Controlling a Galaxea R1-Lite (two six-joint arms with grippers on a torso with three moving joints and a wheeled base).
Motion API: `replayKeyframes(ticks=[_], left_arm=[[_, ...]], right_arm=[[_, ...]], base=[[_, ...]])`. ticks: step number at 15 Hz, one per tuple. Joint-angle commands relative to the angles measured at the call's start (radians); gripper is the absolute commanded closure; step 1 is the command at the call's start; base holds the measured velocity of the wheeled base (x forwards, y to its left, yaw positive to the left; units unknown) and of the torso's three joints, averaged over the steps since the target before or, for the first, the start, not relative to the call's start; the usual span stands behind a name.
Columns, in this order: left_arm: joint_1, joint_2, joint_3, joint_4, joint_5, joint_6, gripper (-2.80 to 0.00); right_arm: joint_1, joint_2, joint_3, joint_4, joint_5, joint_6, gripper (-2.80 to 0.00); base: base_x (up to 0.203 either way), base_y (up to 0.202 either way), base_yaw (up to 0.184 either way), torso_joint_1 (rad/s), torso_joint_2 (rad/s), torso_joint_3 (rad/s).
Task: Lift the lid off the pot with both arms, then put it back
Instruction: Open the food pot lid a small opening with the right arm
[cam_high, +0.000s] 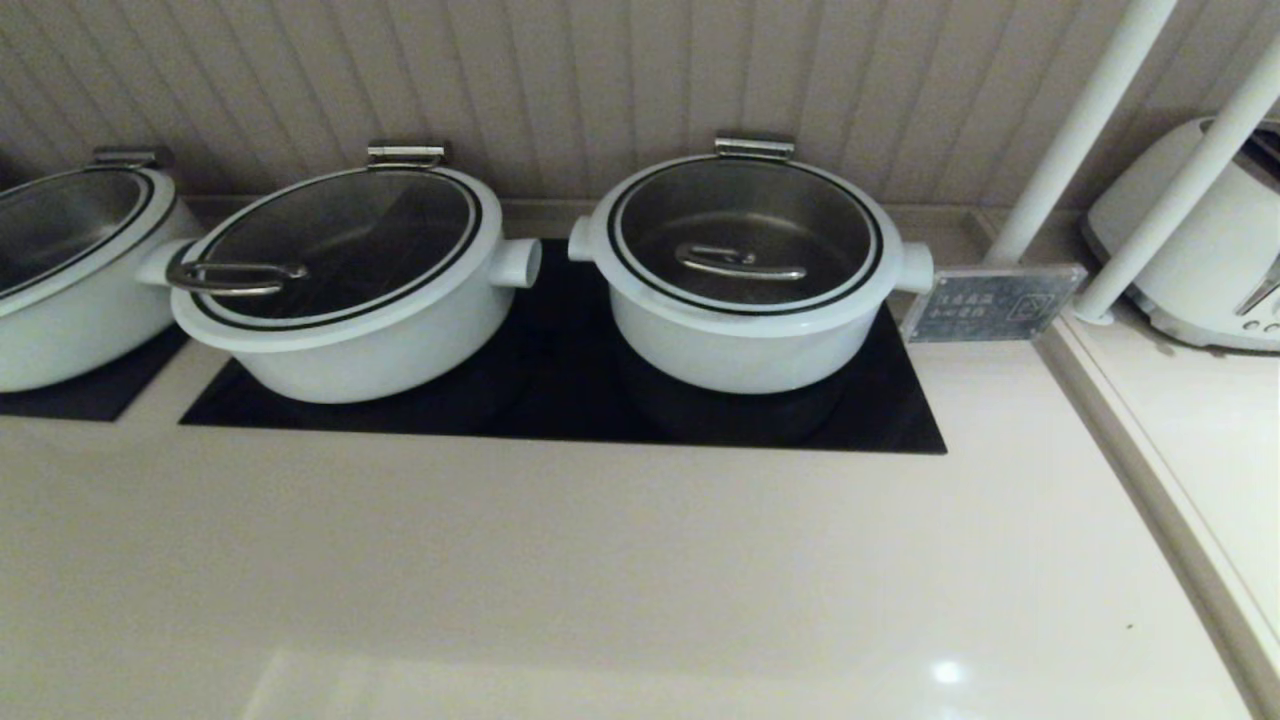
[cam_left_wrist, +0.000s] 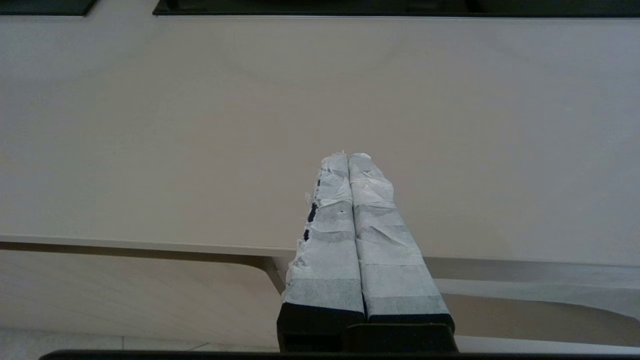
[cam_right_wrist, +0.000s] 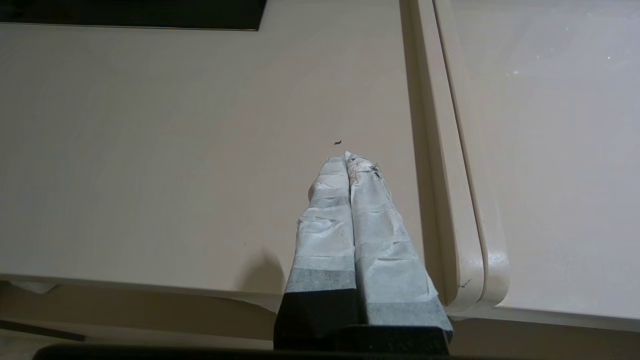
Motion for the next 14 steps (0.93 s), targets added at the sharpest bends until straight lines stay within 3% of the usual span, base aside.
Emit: replayKeyframes(ticks=[1, 11, 14], left_arm=[[0.000, 0.001, 0.000, 0.000, 0.000, 0.000, 0.00], [-0.006, 0.001, 0.000, 0.000, 0.000, 0.000, 0.00], [-0.006, 0.001, 0.000, 0.000, 0.000, 0.000, 0.00]], right_arm=[[0.000, 0.001, 0.001, 0.000, 0.001, -0.004, 0.00], [0.000, 0.001, 0.001, -0.002, 0.008, -0.036, 0.00], [0.000, 0.001, -0.050, 0.004, 0.058, -0.049, 0.00]], base=[[0.000, 0.000, 0.000, 0.000, 0.00, 0.000], [0.000, 0.000, 0.000, 0.000, 0.00, 0.000], [0.000, 0.000, 0.000, 0.000, 0.00, 0.000]])
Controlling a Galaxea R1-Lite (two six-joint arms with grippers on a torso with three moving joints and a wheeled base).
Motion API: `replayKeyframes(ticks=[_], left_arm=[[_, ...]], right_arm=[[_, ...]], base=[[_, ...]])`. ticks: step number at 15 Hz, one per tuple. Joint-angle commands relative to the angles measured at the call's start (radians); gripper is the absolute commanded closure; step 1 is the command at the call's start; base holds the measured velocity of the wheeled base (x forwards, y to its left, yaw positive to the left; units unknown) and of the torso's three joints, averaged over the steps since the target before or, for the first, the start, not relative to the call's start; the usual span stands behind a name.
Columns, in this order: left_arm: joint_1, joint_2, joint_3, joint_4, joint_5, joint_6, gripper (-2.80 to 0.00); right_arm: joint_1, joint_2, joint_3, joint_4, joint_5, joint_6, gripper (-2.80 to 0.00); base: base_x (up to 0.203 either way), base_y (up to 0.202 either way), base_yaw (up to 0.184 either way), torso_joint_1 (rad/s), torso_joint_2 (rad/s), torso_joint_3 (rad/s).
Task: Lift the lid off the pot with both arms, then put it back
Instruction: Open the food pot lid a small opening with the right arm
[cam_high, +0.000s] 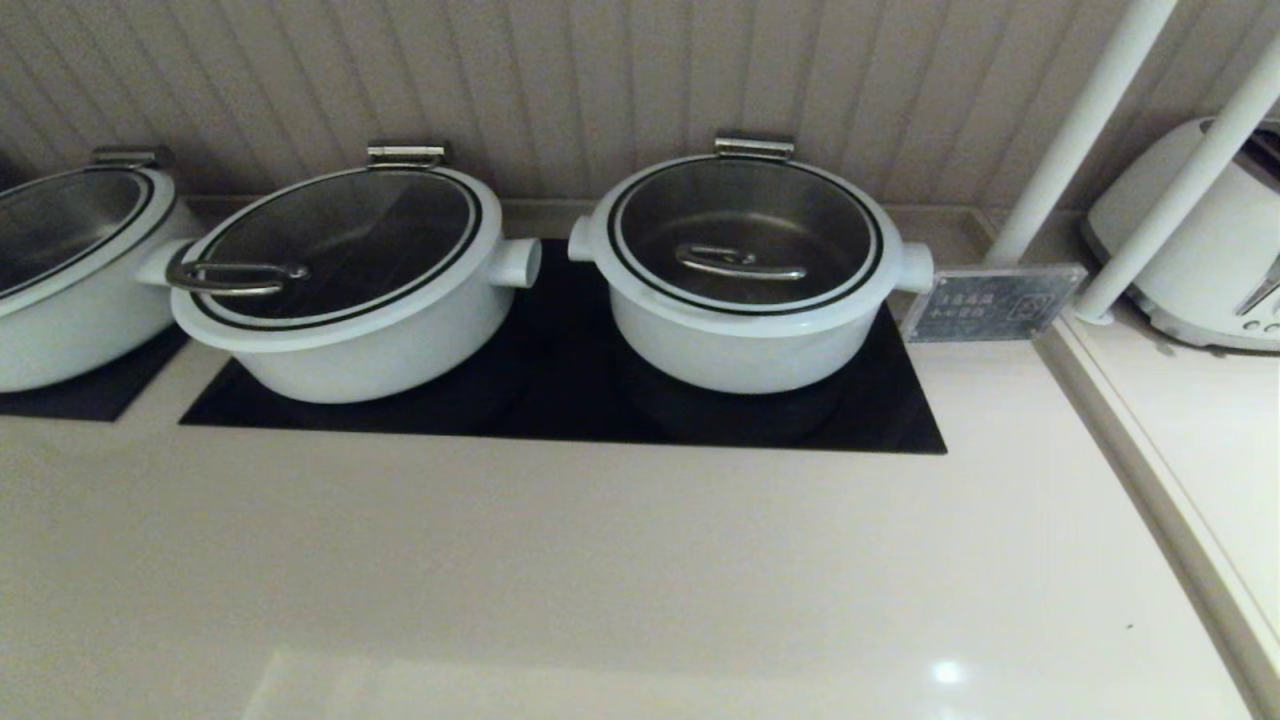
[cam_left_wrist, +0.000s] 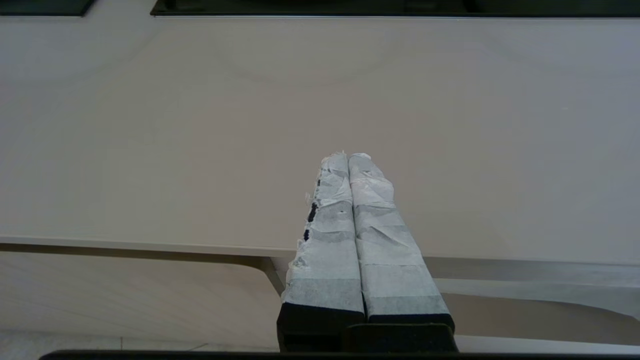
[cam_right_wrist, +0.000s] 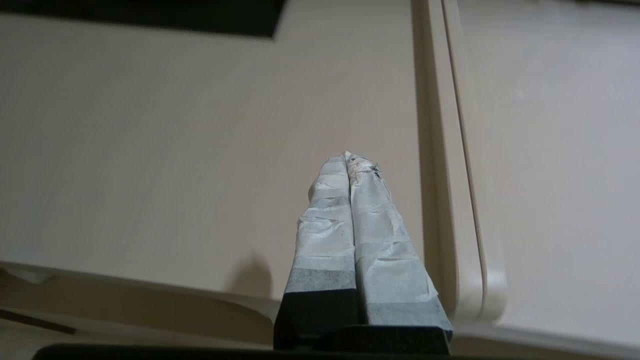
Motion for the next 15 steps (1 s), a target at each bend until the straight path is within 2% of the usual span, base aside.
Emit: replayKeyframes(ticks=[1, 5, 10, 12, 15], left_arm=[[0.000, 0.001, 0.000, 0.000, 0.000, 0.000, 0.00], [0.000, 0.001, 0.000, 0.000, 0.000, -0.001, 0.00], [0.000, 0.001, 0.000, 0.000, 0.000, 0.000, 0.00], [0.000, 0.001, 0.000, 0.000, 0.000, 0.000, 0.00], [0.000, 0.001, 0.000, 0.000, 0.000, 0.000, 0.00]], right_arm=[[0.000, 0.001, -0.040, 0.007, 0.039, 0.001, 0.00], [0.000, 0.013, -0.180, 0.091, 0.138, 0.000, 0.00], [0.003, 0.173, -0.323, 0.107, 0.342, -0.005, 0.00], [0.008, 0.297, -0.357, 0.048, 0.377, -0.013, 0.00], [0.010, 0.547, -0.403, -0.134, 0.448, -0.022, 0.00]], base=[[0.000, 0.000, 0.000, 0.000, 0.00, 0.000], [0.000, 0.000, 0.000, 0.000, 0.00, 0.000], [0.000, 0.000, 0.000, 0.000, 0.00, 0.000], [0.000, 0.000, 0.000, 0.000, 0.00, 0.000], [0.000, 0.000, 0.000, 0.000, 0.00, 0.000]])
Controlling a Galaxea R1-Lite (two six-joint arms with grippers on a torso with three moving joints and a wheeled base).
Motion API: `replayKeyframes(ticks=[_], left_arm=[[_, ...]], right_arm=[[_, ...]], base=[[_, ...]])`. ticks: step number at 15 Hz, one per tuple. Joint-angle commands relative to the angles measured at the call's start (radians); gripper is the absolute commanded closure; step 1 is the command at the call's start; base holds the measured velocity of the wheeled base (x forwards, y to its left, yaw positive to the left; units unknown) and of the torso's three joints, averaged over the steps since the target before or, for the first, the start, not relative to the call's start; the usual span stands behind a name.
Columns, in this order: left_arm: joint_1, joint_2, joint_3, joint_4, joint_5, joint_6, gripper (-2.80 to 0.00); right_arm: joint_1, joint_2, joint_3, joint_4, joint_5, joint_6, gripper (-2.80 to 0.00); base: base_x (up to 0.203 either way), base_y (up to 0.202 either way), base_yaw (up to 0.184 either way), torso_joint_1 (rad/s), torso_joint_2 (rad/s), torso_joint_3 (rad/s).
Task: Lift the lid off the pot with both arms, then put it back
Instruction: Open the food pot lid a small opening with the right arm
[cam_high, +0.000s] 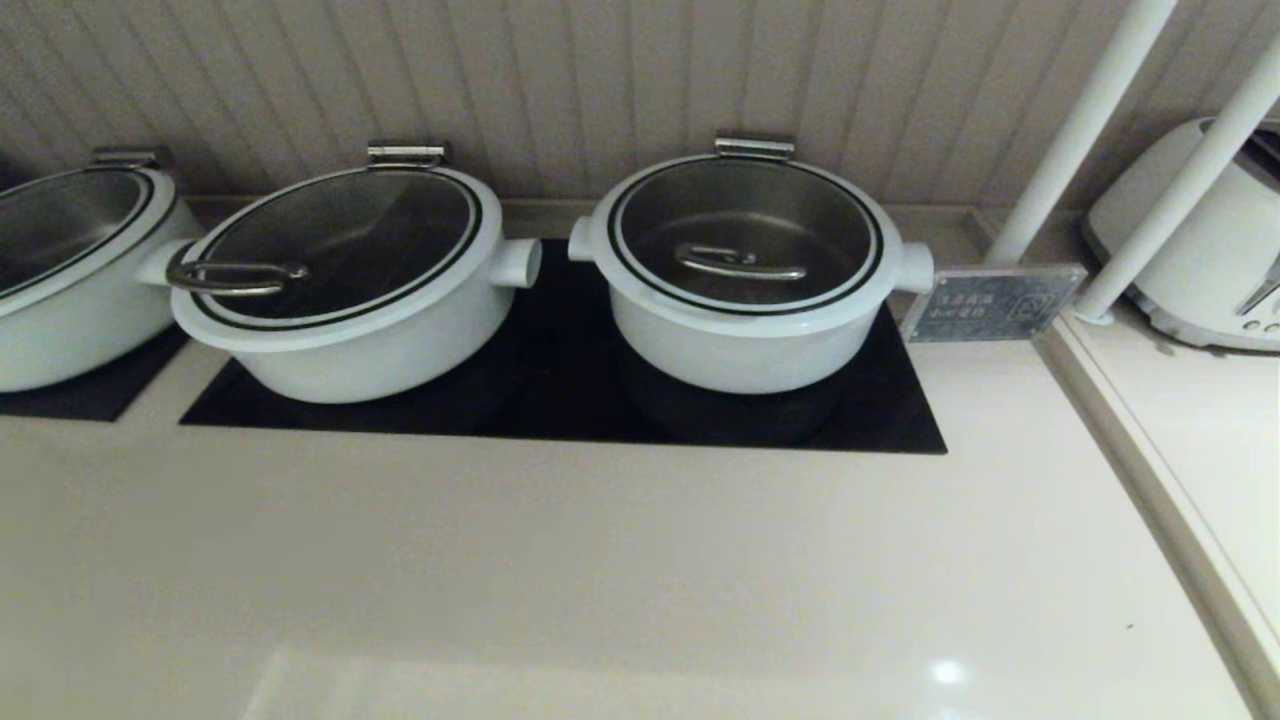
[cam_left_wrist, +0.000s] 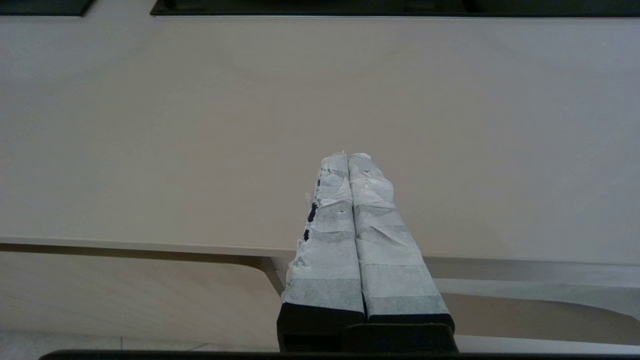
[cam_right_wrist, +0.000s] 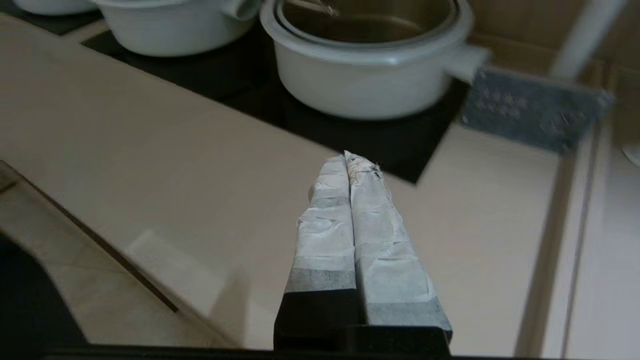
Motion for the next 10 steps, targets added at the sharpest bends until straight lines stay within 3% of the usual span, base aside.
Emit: replayKeyframes(ticks=[1, 4, 6, 10], left_arm=[[0.000, 0.001, 0.000, 0.000, 0.000, 0.000, 0.00], [0.000, 0.001, 0.000, 0.000, 0.000, 0.000, 0.00], [0.000, 0.001, 0.000, 0.000, 0.000, -0.001, 0.00], [0.000, 0.001, 0.000, 0.000, 0.000, 0.001, 0.00]], right_arm=[[0.001, 0.215, -0.022, -0.087, 0.038, -0.014, 0.00], [0.011, 0.441, -0.040, -0.248, 0.149, -0.086, 0.00], [0.073, 0.586, -0.054, -0.349, 0.200, -0.100, 0.00], [0.199, 0.894, -0.130, -0.561, 0.203, -0.097, 0.00]], base=[[0.000, 0.000, 0.000, 0.000, 0.00, 0.000], [0.000, 0.000, 0.000, 0.000, 0.00, 0.000], [0.000, 0.000, 0.000, 0.000, 0.00, 0.000], [0.000, 0.000, 0.000, 0.000, 0.00, 0.000]])
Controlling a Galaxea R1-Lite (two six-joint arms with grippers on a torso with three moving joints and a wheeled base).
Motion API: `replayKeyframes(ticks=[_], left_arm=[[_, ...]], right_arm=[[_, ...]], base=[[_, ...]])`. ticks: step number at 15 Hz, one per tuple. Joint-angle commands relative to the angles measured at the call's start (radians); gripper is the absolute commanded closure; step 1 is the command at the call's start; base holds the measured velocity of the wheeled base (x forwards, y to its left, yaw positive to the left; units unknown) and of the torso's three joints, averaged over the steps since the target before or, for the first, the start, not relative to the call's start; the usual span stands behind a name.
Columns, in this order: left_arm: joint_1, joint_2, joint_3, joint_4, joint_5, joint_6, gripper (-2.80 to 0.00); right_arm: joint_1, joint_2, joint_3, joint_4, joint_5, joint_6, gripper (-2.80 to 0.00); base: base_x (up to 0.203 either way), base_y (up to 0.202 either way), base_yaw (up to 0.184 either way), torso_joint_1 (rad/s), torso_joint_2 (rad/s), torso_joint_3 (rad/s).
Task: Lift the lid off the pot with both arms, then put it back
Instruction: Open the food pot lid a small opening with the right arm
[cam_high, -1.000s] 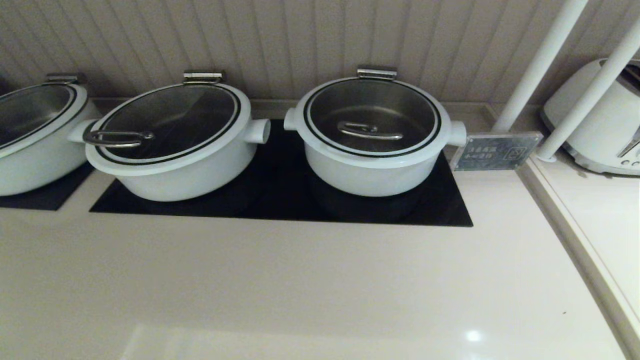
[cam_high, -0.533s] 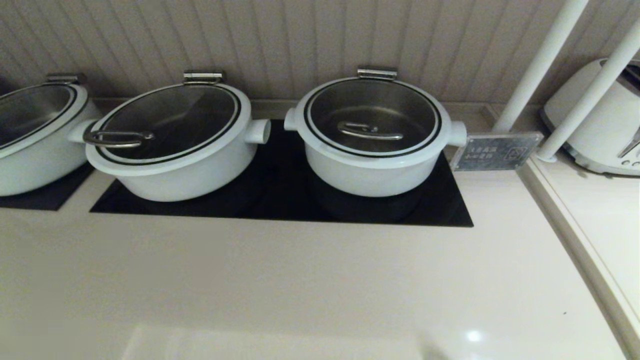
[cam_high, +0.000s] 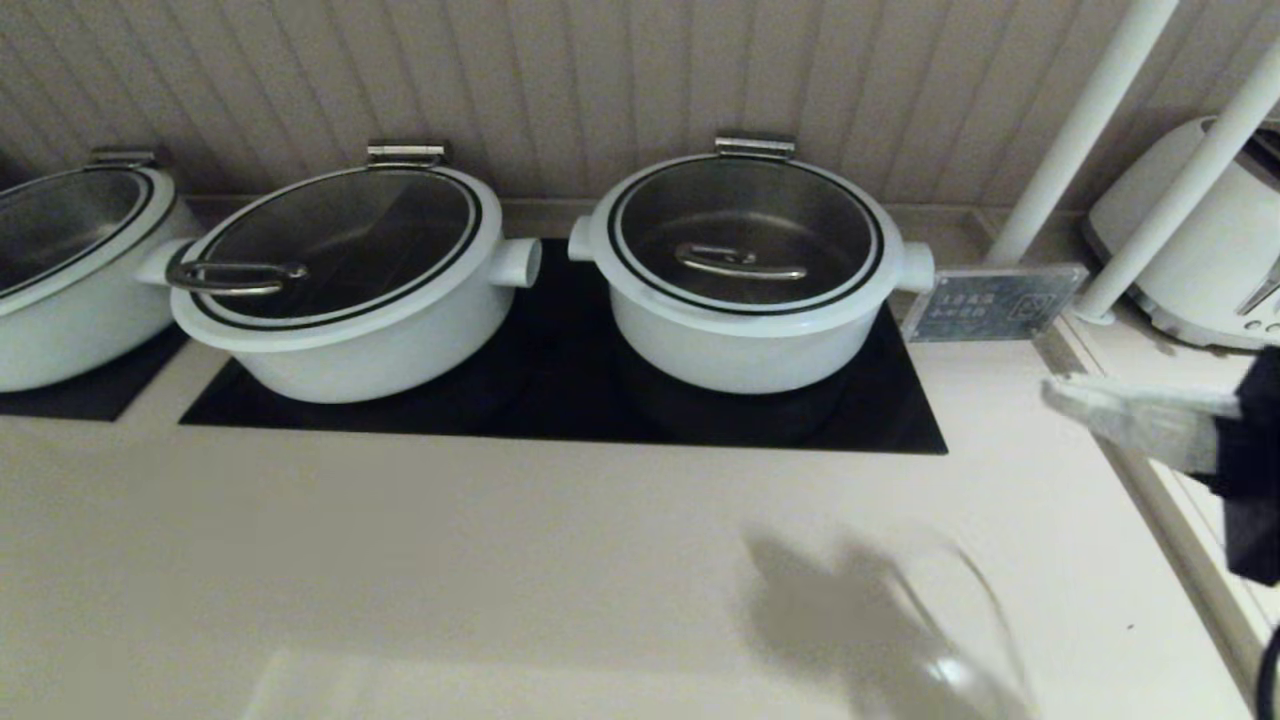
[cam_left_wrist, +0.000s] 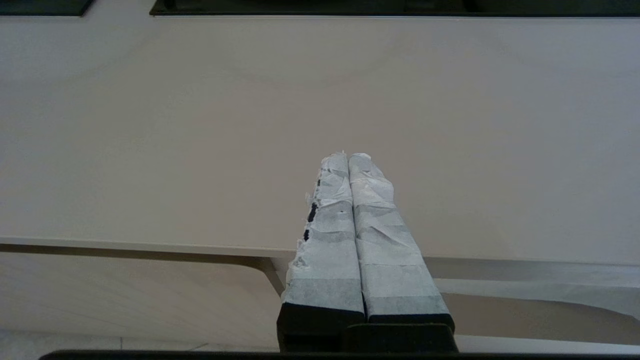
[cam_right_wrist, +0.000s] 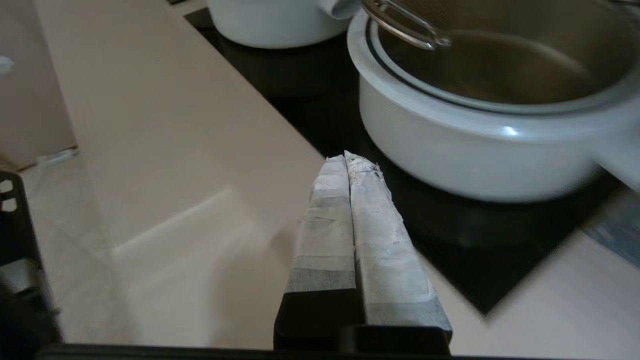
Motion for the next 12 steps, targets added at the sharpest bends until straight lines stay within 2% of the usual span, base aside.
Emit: replayKeyframes(ticks=[1, 5, 7, 12], left_arm=[[0.000, 0.001, 0.000, -0.001, 0.000, 0.000, 0.00], [0.000, 0.001, 0.000, -0.001, 0.000, 0.000, 0.00], [0.000, 0.001, 0.000, -0.001, 0.000, 0.000, 0.00], [0.000, 0.001, 0.000, -0.001, 0.000, 0.000, 0.00]], right_arm=[[0.062, 0.216, -0.048, -0.088, -0.019, 0.000, 0.00], [0.216, 0.431, -0.212, -0.217, -0.139, 0.002, 0.00], [0.236, 0.451, -0.253, -0.225, -0.219, 0.002, 0.00], [0.236, 0.465, -0.292, -0.212, -0.282, 0.000, 0.00]], base=[[0.000, 0.000, 0.000, 0.000, 0.00, 0.000], [0.000, 0.000, 0.000, 0.000, 0.00, 0.000], [0.000, 0.000, 0.000, 0.000, 0.00, 0.000], [0.000, 0.000, 0.000, 0.000, 0.00, 0.000]])
